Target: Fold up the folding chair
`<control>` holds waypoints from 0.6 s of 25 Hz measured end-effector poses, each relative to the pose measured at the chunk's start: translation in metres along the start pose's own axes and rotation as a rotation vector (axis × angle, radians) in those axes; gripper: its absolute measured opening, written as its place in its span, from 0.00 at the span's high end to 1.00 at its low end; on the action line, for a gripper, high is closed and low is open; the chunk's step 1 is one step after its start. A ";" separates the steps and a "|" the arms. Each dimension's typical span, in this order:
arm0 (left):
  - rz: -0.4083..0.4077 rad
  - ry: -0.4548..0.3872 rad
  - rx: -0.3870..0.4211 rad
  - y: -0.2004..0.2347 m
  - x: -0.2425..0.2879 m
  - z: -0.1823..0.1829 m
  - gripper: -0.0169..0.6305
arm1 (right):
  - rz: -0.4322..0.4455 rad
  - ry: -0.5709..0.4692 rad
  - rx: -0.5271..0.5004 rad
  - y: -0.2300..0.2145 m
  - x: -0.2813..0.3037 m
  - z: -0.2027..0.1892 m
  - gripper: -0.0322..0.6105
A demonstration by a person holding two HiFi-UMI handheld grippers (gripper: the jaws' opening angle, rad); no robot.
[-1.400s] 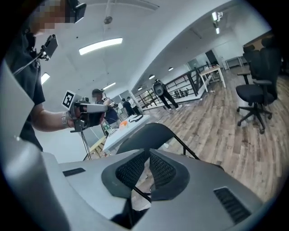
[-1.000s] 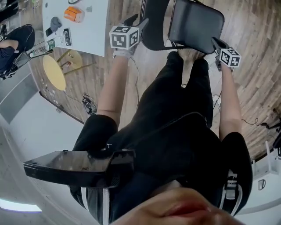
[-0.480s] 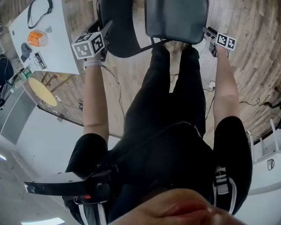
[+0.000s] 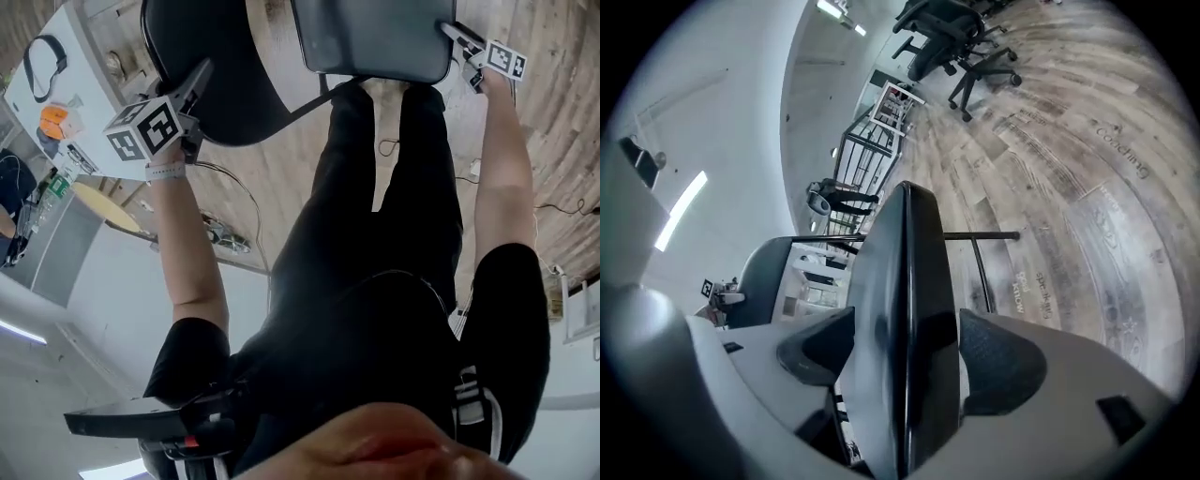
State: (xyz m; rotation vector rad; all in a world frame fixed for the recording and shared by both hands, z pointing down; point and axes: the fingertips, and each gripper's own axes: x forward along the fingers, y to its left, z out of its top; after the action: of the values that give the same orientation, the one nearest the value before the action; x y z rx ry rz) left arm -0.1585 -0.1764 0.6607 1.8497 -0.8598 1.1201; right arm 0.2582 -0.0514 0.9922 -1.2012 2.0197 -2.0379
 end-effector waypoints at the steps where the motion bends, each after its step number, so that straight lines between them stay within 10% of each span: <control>1: -0.011 0.003 -0.006 -0.002 0.000 0.000 0.75 | 0.026 0.004 0.003 0.001 0.003 0.001 0.45; 15: -0.077 0.032 -0.052 -0.012 0.001 0.002 0.86 | 0.224 0.130 0.082 0.008 0.028 0.006 0.47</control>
State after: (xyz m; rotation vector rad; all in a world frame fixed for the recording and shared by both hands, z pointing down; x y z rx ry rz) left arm -0.1475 -0.1731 0.6575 1.8022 -0.7856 1.0675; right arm 0.2380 -0.0723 0.9981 -0.8065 1.9976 -2.1126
